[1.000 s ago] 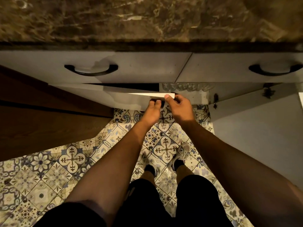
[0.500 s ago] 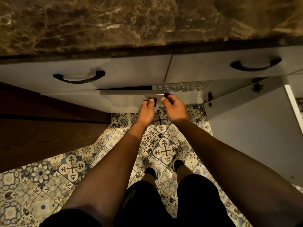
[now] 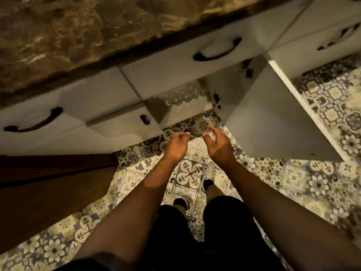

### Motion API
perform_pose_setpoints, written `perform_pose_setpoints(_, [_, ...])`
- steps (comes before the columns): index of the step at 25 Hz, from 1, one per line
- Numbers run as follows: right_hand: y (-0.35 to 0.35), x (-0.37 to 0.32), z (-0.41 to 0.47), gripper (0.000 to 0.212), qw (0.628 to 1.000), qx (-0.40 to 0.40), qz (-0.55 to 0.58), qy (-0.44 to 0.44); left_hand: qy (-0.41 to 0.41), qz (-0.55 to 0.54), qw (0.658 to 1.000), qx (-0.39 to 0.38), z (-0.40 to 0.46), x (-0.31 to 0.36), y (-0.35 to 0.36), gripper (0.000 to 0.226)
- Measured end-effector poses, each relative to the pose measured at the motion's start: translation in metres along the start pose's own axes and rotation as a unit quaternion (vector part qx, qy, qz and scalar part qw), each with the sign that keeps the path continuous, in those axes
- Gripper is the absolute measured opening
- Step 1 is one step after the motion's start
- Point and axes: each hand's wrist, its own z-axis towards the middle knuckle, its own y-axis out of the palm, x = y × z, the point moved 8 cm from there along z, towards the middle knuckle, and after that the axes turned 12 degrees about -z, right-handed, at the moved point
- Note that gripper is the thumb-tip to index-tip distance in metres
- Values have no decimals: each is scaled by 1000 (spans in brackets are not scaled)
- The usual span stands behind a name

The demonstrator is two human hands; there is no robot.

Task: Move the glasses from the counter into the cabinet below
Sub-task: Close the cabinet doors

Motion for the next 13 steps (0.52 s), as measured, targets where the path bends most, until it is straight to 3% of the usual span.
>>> perform_pose_setpoints(7, [-130, 79, -13, 40, 989, 142, -15, 38, 28, 52, 992, -112, -20, 60, 145, 35])
perform_pose_setpoints(13, [-225, 144, -4, 35, 975, 205, 3, 86, 50, 90, 981, -167, -25, 120, 270, 58])
